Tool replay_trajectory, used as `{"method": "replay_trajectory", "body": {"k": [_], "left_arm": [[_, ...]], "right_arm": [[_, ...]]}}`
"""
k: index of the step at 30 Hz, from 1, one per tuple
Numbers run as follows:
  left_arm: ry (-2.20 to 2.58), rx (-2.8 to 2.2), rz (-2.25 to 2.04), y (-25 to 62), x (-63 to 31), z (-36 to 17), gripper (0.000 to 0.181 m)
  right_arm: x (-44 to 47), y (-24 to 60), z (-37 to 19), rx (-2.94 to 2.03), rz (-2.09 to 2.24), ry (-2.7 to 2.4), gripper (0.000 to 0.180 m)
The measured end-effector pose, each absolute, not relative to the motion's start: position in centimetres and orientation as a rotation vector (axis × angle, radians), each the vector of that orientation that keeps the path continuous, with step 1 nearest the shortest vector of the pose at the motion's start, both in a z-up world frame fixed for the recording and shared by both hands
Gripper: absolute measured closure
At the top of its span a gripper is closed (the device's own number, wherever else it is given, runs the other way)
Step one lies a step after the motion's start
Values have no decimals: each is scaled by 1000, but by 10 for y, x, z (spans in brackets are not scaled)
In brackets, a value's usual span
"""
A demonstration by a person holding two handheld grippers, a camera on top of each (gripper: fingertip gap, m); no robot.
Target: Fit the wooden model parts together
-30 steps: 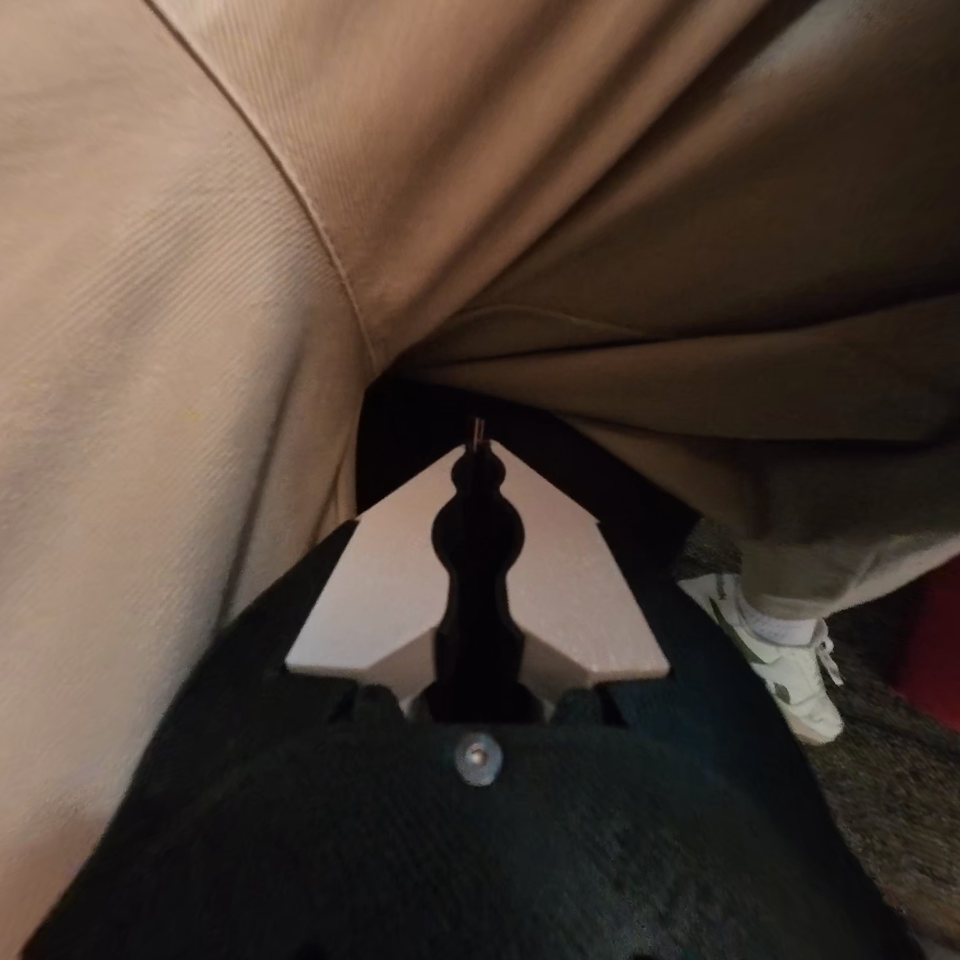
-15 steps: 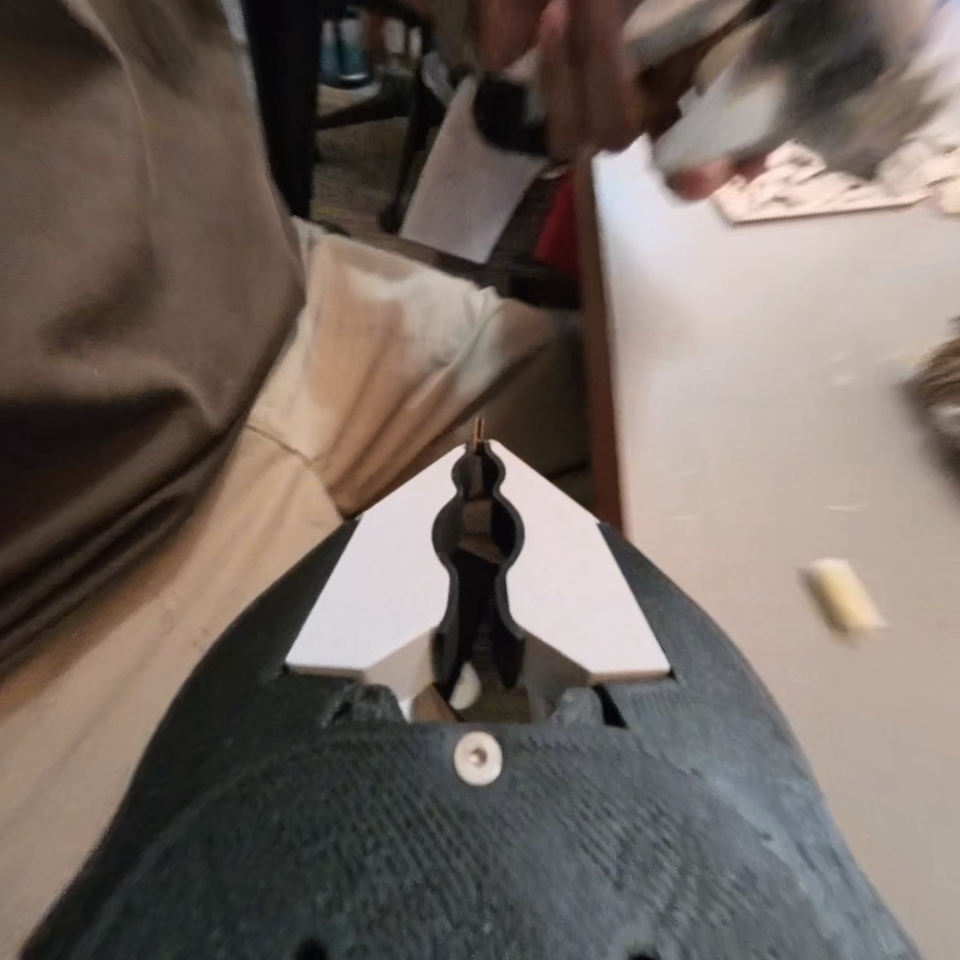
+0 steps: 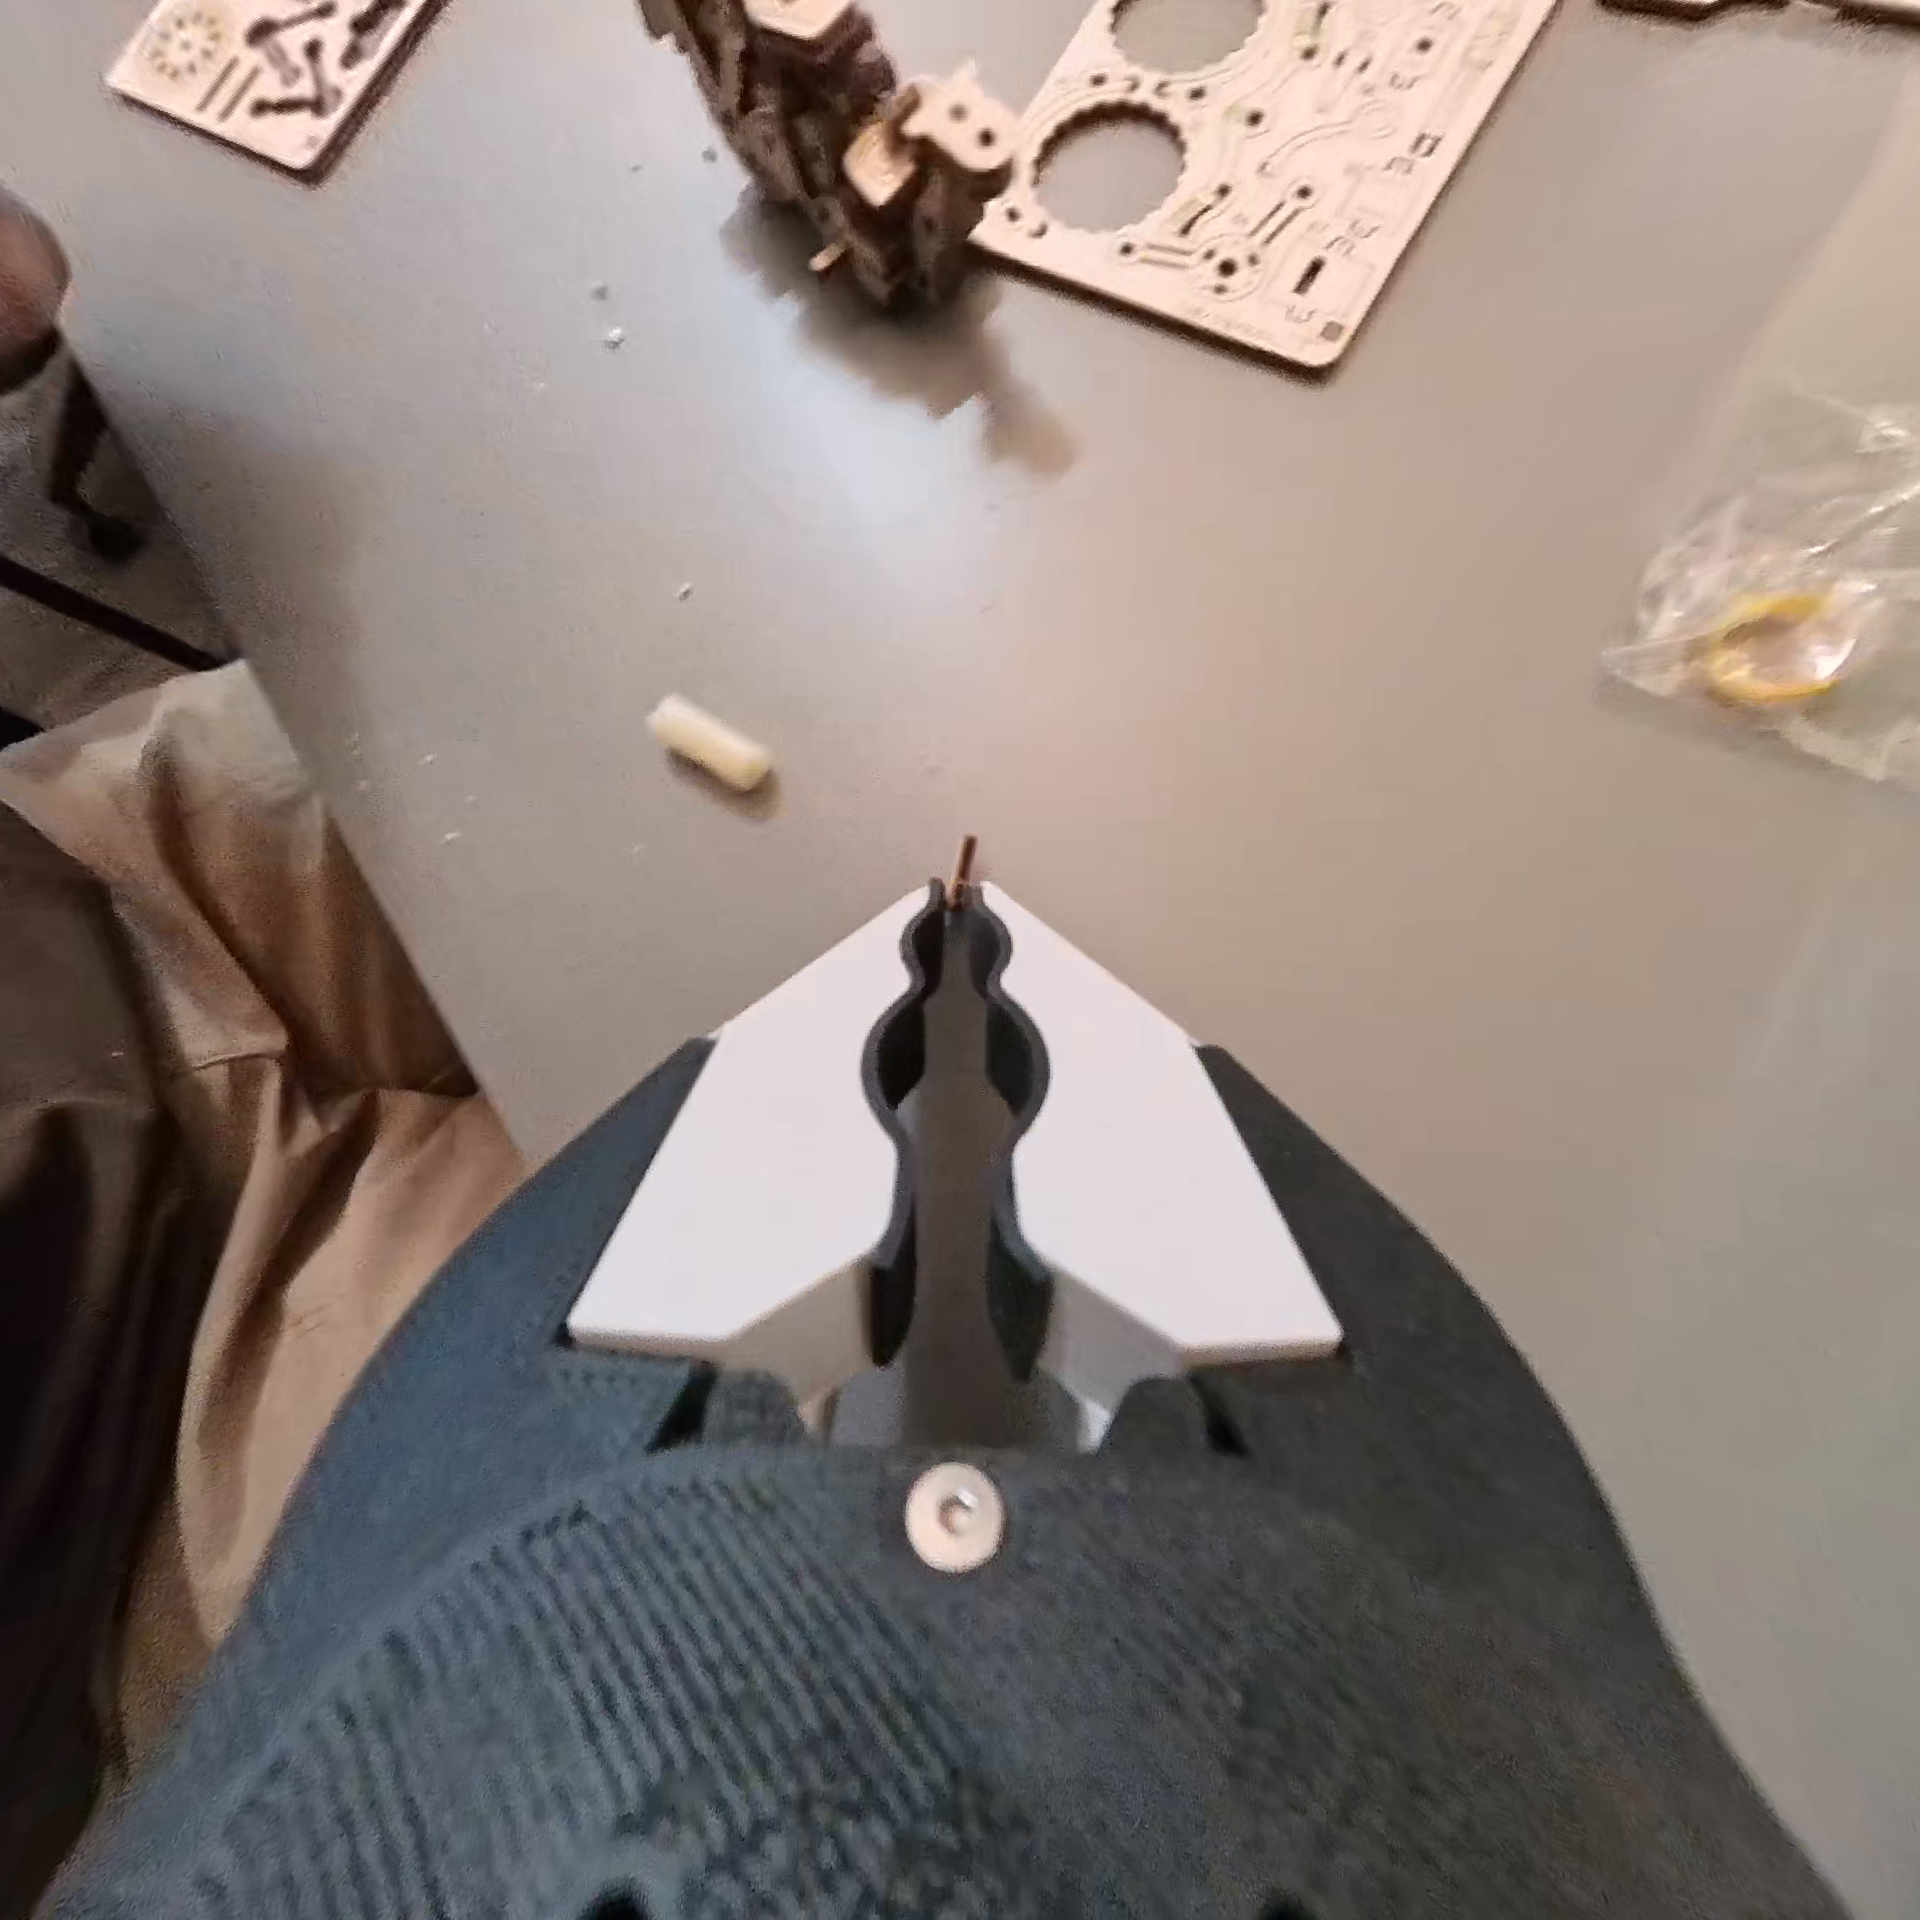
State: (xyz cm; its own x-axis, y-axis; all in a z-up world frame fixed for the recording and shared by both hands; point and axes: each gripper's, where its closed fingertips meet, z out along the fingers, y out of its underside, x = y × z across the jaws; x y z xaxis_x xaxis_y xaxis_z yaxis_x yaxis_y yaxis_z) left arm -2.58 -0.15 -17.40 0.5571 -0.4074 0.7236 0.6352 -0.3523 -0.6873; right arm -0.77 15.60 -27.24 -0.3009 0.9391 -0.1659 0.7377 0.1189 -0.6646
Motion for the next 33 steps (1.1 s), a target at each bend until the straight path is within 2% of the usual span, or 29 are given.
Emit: {"method": "replay_trajectory", "body": {"k": [1, 6, 13, 17, 21, 25, 33], "left_arm": [[-190, -1590, -1077, 2, -29, -173, 161], [-138, -1609, -991, 9, -41, -177, 161], [-75, -1626, -884, 5, -47, -168, 160], [-137, -1574, -898, -7, -48, -161, 161], [-183, -1584, -834, -16, -50, -165, 161], [-189, -1605, -728, -30, -49, -166, 161], [-189, -1662, -616, -34, -49, -177, 161]], "right_arm": [[-13, 161, -274, -1660, 973, -2102, 177], [-30, 179, -269, -1719, 1028, -2088, 153], [-34, 195, -220, -1532, 989, -1807, 152], [-33, 168, -194, -1357, 1188, -1609, 149], [-31, 155, -198, -1278, 1262, -1598, 140], [-34, 156, -197, -1224, 1213, -1611, 139], [-35, 149, -184, -1167, 1257, -1576, 147]]}}
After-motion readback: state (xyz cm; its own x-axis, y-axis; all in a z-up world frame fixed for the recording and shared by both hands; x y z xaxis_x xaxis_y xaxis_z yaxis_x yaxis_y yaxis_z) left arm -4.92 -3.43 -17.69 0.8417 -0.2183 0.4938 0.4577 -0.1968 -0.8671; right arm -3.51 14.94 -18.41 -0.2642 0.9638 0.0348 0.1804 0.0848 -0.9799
